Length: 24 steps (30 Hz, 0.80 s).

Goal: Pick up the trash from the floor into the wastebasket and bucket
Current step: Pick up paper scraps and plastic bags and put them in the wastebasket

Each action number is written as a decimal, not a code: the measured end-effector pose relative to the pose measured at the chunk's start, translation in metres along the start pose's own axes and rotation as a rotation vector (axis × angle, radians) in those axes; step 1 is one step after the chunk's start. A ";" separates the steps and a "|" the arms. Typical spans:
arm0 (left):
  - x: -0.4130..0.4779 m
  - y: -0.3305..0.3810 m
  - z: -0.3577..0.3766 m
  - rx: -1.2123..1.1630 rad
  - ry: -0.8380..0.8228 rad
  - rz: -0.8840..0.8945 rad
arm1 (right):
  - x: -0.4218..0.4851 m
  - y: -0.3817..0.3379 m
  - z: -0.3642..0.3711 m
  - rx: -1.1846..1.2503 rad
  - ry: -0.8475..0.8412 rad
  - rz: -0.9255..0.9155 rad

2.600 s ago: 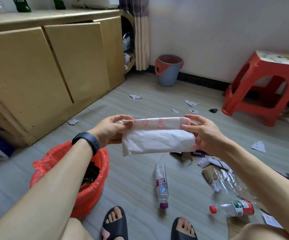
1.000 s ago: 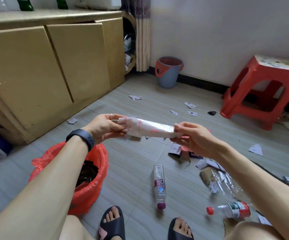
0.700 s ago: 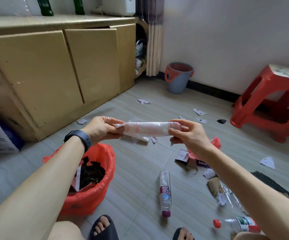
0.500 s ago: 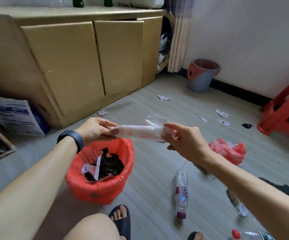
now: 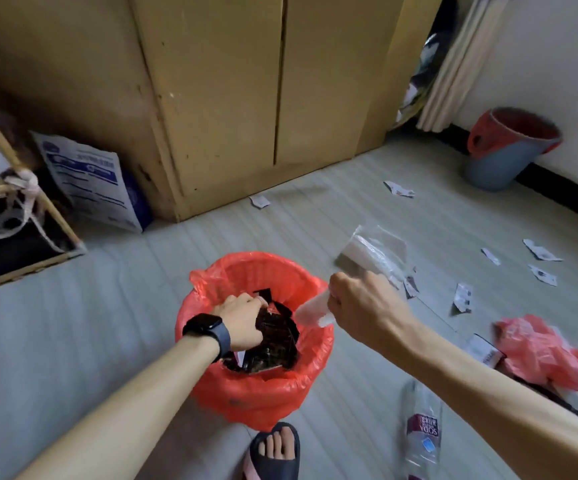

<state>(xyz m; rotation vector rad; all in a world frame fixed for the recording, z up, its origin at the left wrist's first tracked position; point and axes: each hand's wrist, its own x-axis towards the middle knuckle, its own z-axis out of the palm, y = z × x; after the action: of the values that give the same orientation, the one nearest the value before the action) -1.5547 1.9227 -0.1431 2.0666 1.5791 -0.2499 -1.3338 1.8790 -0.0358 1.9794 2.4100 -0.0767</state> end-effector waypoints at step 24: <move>-0.006 -0.035 0.053 0.263 -0.131 0.045 | 0.050 -0.011 0.138 -0.120 0.028 -0.250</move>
<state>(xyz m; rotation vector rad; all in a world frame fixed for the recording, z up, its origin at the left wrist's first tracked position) -1.5803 1.8973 -0.1956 2.2280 1.4843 -0.5915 -1.3566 1.9184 -0.1755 1.6342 2.5994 0.0899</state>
